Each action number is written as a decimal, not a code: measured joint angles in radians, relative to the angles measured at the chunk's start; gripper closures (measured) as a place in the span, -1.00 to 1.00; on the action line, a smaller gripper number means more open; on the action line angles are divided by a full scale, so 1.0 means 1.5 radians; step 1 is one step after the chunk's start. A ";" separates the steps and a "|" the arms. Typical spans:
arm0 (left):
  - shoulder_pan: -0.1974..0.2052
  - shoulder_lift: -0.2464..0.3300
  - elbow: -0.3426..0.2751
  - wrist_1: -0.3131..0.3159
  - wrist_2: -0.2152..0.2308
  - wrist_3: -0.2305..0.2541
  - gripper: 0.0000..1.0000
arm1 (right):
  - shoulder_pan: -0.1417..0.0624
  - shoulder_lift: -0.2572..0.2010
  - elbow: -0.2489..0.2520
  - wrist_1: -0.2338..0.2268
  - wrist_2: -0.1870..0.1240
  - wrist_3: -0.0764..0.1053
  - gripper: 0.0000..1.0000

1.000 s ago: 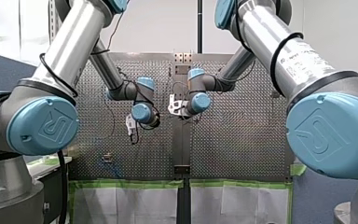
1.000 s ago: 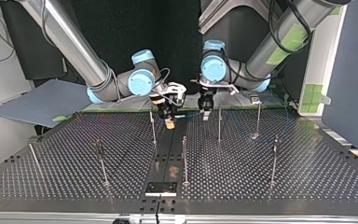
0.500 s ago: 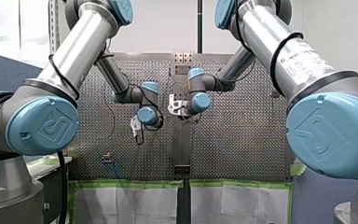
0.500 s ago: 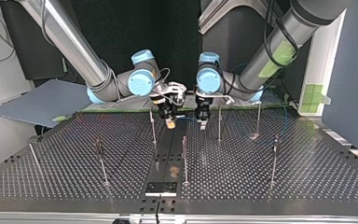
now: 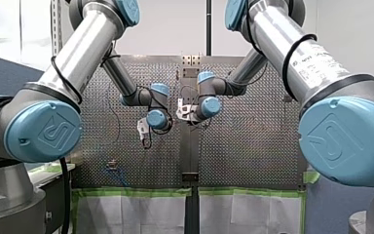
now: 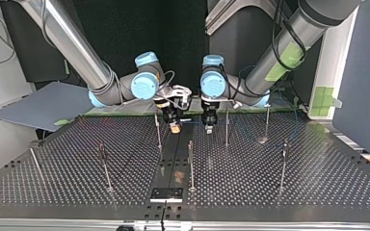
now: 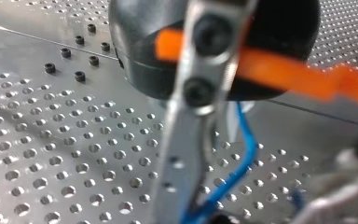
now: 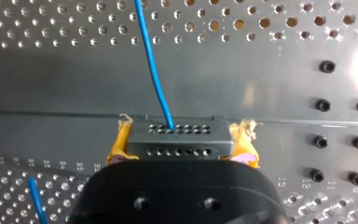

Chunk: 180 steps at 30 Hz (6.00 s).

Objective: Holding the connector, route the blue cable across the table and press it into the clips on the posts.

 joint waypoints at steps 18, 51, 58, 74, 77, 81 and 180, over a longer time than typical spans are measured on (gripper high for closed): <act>-0.008 0.001 0.000 -0.036 -0.006 -0.001 0.99 | -0.009 0.000 0.000 0.000 0.000 0.000 1.00; -0.027 0.001 -0.001 -0.039 -0.042 -0.004 1.00 | -0.010 -0.001 0.000 0.000 0.000 0.000 1.00; -0.028 0.015 -0.010 -0.037 -0.044 -0.006 1.00 | -0.011 -0.008 -0.007 0.012 0.000 -0.003 1.00; -0.031 0.103 -0.071 -0.055 -0.043 -0.006 1.00 | -0.001 -0.092 -0.008 0.100 -0.001 0.000 1.00; -0.033 0.120 -0.071 -0.064 -0.043 -0.003 1.00 | -0.002 -0.109 0.001 0.117 0.000 0.000 1.00; -0.036 0.141 -0.072 -0.074 -0.041 0.000 1.00 | -0.002 -0.133 0.022 0.135 0.001 0.000 1.00; -0.031 0.233 -0.001 -0.044 0.044 -0.023 1.00 | -0.059 -0.253 0.008 0.153 -0.055 0.000 1.00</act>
